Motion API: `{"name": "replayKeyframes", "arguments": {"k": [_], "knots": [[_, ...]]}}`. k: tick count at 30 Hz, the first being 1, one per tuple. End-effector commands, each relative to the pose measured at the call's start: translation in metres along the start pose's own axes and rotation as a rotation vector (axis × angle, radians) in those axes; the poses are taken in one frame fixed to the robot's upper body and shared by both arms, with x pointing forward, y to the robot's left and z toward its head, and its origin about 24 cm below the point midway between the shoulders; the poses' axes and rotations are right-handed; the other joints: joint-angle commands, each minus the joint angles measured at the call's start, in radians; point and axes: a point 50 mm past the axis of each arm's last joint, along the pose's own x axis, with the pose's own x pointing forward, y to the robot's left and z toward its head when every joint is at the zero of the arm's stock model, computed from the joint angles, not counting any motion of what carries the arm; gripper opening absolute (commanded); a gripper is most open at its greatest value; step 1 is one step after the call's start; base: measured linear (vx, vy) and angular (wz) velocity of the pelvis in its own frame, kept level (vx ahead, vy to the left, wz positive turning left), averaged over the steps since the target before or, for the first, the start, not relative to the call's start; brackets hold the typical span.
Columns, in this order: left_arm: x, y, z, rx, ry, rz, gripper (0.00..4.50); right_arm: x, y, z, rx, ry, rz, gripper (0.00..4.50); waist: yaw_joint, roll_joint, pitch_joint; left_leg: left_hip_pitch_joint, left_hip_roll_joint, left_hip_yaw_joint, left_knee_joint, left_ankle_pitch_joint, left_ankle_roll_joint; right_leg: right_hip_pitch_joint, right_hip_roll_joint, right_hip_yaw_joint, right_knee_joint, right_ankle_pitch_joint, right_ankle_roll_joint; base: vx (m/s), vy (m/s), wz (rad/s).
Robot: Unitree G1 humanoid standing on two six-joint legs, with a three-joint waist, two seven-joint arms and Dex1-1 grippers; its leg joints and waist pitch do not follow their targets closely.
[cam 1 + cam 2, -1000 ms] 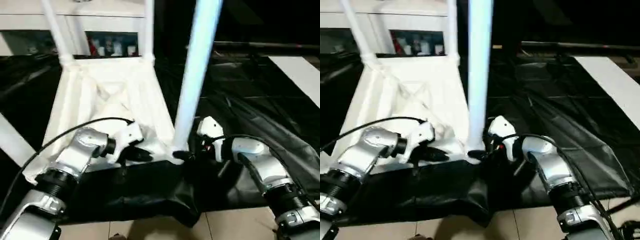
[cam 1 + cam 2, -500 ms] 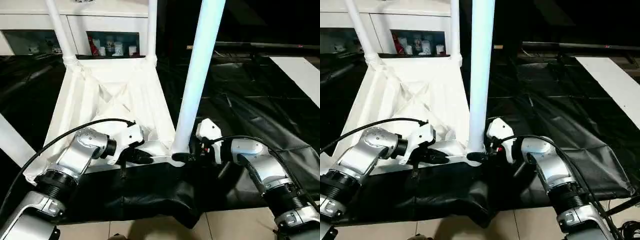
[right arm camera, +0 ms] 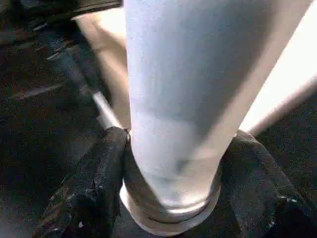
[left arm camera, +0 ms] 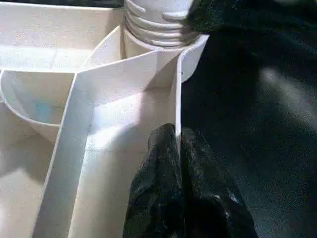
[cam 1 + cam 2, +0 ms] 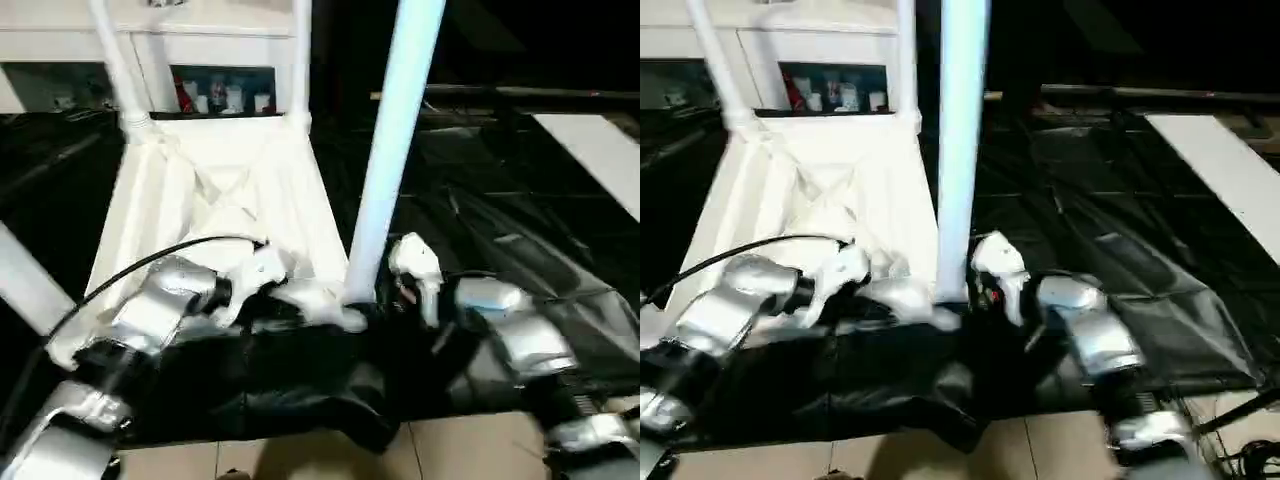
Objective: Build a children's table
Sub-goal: Rotate leg to tighten
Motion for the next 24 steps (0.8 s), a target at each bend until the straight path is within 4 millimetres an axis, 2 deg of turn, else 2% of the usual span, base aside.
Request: {"name": "replayKeyframes", "arguments": {"k": [1, 2, 3, 4, 5, 7, 8, 9, 12, 16, 18, 19, 21, 22, 24], "knots": [[0.025, 0.005, 0.011, -0.049, -0.004, 0.119, 0.0, 0.015, -0.002, -0.017, 0.145, 0.05, -0.216, 2.51, -0.007, 0.004, -0.053, 0.016, 0.032, -0.016, -0.072, -0.31, -0.024, 0.033, -0.047, 0.036, -0.078, -0.336, -0.194, 0.0, 0.0, 0.0], [0.025, 0.005, 0.011, -0.049, -0.004, 0.119, 0.0, 0.015, -0.002, -0.017, 0.145, 0.05, -0.216, 2.5, -0.006, 0.005, -0.053, 0.025, 0.032, -0.021, -0.072, -0.348, -0.043, 0.027, -0.053, 0.036, -0.086, -0.408, -0.176, -0.054, 0.007, -0.03], [0.032, 0.006, 0.017, -0.065, -0.014, 0.154, 0.0, 0.023, 0.0, -0.015, 0.175, 0.033, -0.265, 2.5, -0.009, 0.003, -0.055, 0.016, 0.032, -0.027, -0.075, -0.351, -0.05, 0.035, -0.055, 0.033, -0.087, -0.434, -0.155, -0.054, 0.007, -0.03], [0.034, 0.007, 0.018, -0.072, -0.016, 0.165, 0.0, 0.025, 0.0, -0.014, 0.185, 0.025, -0.278, 2.5, -0.009, 0.003, -0.055, 0.016, 0.032, -0.027, -0.075, -0.351, -0.05, 0.035, -0.055, 0.033, -0.087, -0.434, -0.155, 0.0, 0.0, 0.0], [0.041, 0.008, 0.024, -0.091, -0.021, 0.194, 0.0, 0.032, 0.002, -0.013, 0.222, 0.022, -0.313, 2.5, -0.012, 0.006, -0.055, 0.017, 0.031, -0.028, -0.076, -0.362, -0.047, 0.031, -0.053, 0.033, -0.09, -0.436, -0.141, 0.0, 0.0, 0.0], [0.05, 0.009, 0.031, -0.13, -0.023, 0.245, 0.0, 0.042, 0.004, -0.011, 0.264, 0.031, -0.366, 2.5, -0.018, 0.005, -0.055, 0.023, 0.028, -0.024, -0.072, -0.377, -0.044, 0.024, -0.048, 0.034, -0.093, -0.431, -0.147, 0.0, 0.0, 0.0], [0.055, 0.01, 0.034, -0.148, -0.019, 0.275, 0.0, 0.046, 0.003, -0.012, 0.29, 0.05, -0.412, 2.5, -0.019, 0.004, -0.055, 0.019, 0.028, -0.027, -0.073, -0.374, -0.04, 0.027, -0.051, 0.033, -0.094, -0.434, -0.146, 0.0, 0.0, 0.0], [0.059, 0.01, 0.037, -0.161, -0.018, 0.304, 0.0, 0.05, 0.002, -0.013, 0.318, 0.069, -0.461, 2.5, -0.024, 0.01, -0.054, 0.02, 0.027, -0.025, -0.073, -0.377, -0.043, 0.022, -0.048, 0.034, -0.096, -0.432, -0.145, 0.0, 0.0, 0.0], [0.069, 0.012, 0.042, -0.174, -0.008, 0.368, 0.0, 0.06, 0.003, -0.014, 0.377, 0.103, -0.566, 2.49, -0.026, 0.009, -0.056, 0.022, 0.025, -0.027, -0.073, -0.395, -0.045, 0.022, -0.046, 0.031, -0.097, -0.428, -0.14, 0.0, 0.0, 0.0], [0.07, 0.014, 0.041, -0.151, 0.017, 0.387, 0.0, 0.066, 0.005, -0.011, 0.381, 0.099, -0.584, 2.49, -0.025, 0.01, -0.059, 0.015, 0.026, -0.027, -0.075, -0.371, -0.031, 0.028, -0.046, 0.032, -0.093, -0.359, -0.141, 0.0, 0.0, 0.0], [0.069, 0.015, 0.039, -0.144, 0.024, 0.385, 0.0, 0.068, 0.005, -0.006, 0.393, 0.059, -0.557, 2.49, -0.025, 0.011, -0.059, 0.014, 0.027, -0.026, -0.076, -0.367, -0.026, 0.029, -0.046, 0.033, -0.091, -0.333, -0.15, 0.0, 0.0, 0.0], [0.065, 0.016, 0.037, -0.133, 0.031, 0.376, 0.0, 0.068, 0.006, 0.001, 0.389, -0.006, -0.505, 2.49, -0.024, 0.009, -0.058, 0.014, 0.027, -0.025, -0.077, -0.368, -0.024, 0.029, -0.046, 0.033, -0.091, -0.332, -0.15, 0.0, 0.0, 0.0], [0.062, 0.017, 0.034, -0.132, 0.035, 0.375, 0.0, 0.066, 0.005, 0.008, 0.367, -0.057, -0.468, 3.05, -0.023, 0.008, -0.057, 0.013, 0.028, -0.024, -0.077, -0.374, -0.013, 0.03, -0.048, 0.033, -0.093, -0.344, -0.15, 0.0, 0.0, 0.0], [0.06, 0.018, 0.033, -0.125, 0.033, 0.374, 0.0, 0.065, 0.005, 0.011, 0.345, -0.076, -0.452, 3.16, -0.025, 0.007, -0.056, 0.012, 0.027, -0.025, -0.078, -0.379, -0.011, 0.03, -0.047, 0.032, -0.094, -0.359, -0.149, 0.0, 0.0, 0.0], [0.056, 0.019, 0.031, -0.124, 0.033, 0.367, 0.0, 0.061, 0.002, 0.014, 0.317, -0.097, -0.433, 3.3, -0.031, 0.006, -0.056, 0.002, 0.026, -0.029, -0.081, -0.366, -0.008, 0.038, -0.05, 0.03, -0.095, -0.385, -0.134, 0.0, 0.0, 0.0]]}}
